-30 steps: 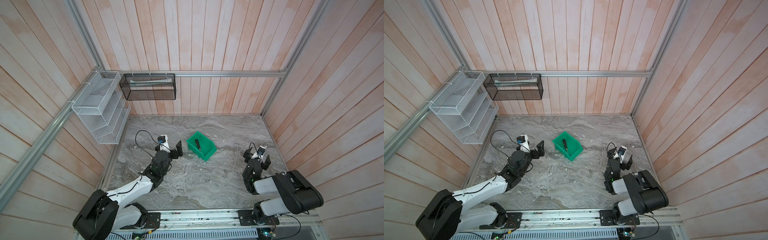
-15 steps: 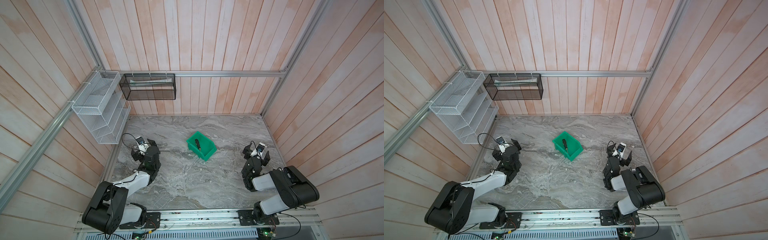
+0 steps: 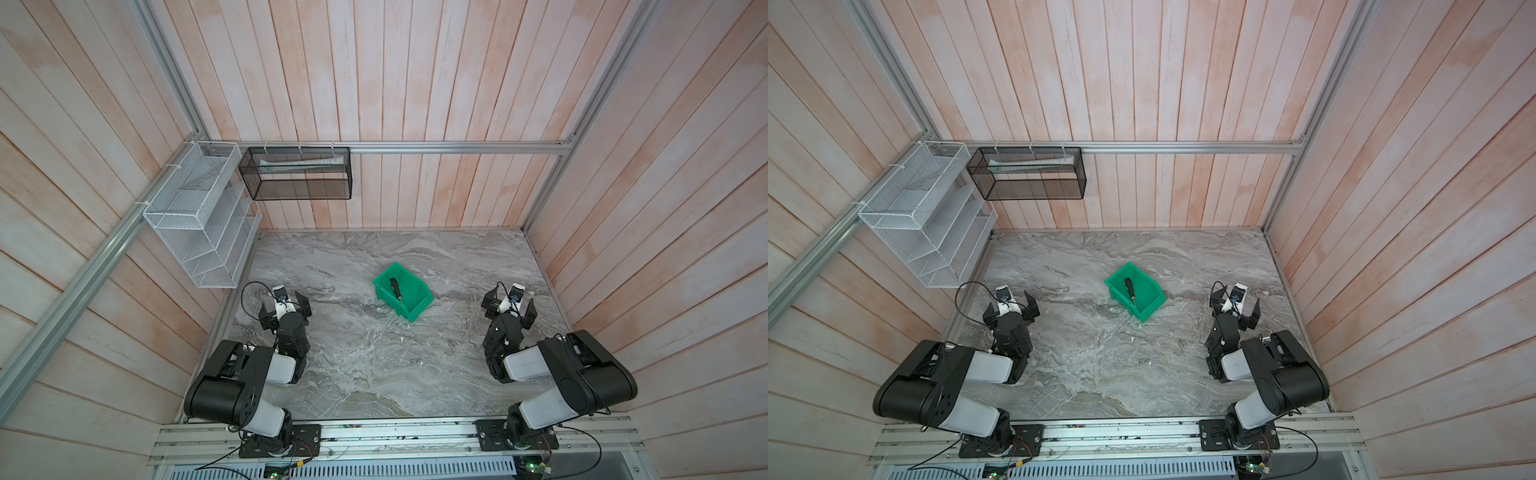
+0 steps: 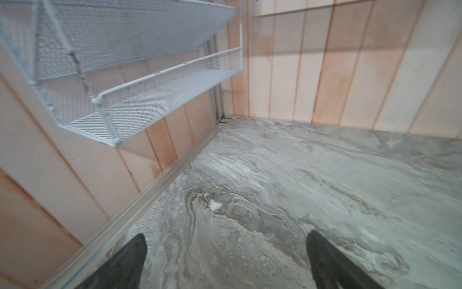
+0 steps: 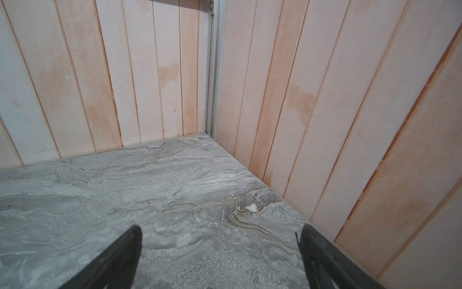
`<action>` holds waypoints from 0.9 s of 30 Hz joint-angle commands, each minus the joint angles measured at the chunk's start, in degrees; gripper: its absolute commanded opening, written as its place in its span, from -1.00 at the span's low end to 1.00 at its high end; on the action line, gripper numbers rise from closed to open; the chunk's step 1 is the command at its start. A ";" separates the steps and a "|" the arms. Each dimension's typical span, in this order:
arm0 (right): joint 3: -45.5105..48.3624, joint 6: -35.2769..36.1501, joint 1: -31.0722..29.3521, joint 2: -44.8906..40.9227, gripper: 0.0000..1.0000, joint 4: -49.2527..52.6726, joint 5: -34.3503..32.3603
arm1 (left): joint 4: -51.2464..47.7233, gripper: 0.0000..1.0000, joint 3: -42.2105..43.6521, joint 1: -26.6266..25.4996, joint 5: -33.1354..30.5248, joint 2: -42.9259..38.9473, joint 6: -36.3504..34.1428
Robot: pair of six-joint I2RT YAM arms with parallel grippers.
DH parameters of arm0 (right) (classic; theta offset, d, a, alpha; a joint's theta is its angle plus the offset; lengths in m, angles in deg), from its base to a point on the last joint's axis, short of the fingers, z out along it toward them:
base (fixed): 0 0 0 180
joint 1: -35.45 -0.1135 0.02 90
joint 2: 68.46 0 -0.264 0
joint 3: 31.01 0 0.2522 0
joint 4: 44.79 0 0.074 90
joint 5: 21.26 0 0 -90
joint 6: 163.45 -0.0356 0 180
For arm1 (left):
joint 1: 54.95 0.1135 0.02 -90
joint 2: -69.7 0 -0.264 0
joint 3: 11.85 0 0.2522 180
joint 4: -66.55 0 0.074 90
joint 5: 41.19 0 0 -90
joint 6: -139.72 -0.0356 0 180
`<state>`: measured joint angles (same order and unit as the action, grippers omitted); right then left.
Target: Put the screwdriver in the bin
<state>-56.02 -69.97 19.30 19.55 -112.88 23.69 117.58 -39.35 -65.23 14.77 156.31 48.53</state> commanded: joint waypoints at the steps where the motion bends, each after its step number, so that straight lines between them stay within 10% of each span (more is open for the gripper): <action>1: -0.93 0.93 -0.15 0.42 0.99 1.23 1.20 | 1.13 1.00 -1.48 2.12 13.51 -0.94 -2.20; 4: -1.36 0.71 0.03 0.48 0.99 2.11 1.51 | 1.63 1.00 0.17 7.06 24.11 -1.19 0.64; 27: 7.31 0.20 0.92 -1.15 0.97 -11.87 4.88 | -0.12 1.00 -2.23 9.48 22.45 1.63 4.36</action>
<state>-47.14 -70.03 19.89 19.07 -121.60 26.11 117.93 -40.47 -55.40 37.00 157.99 52.55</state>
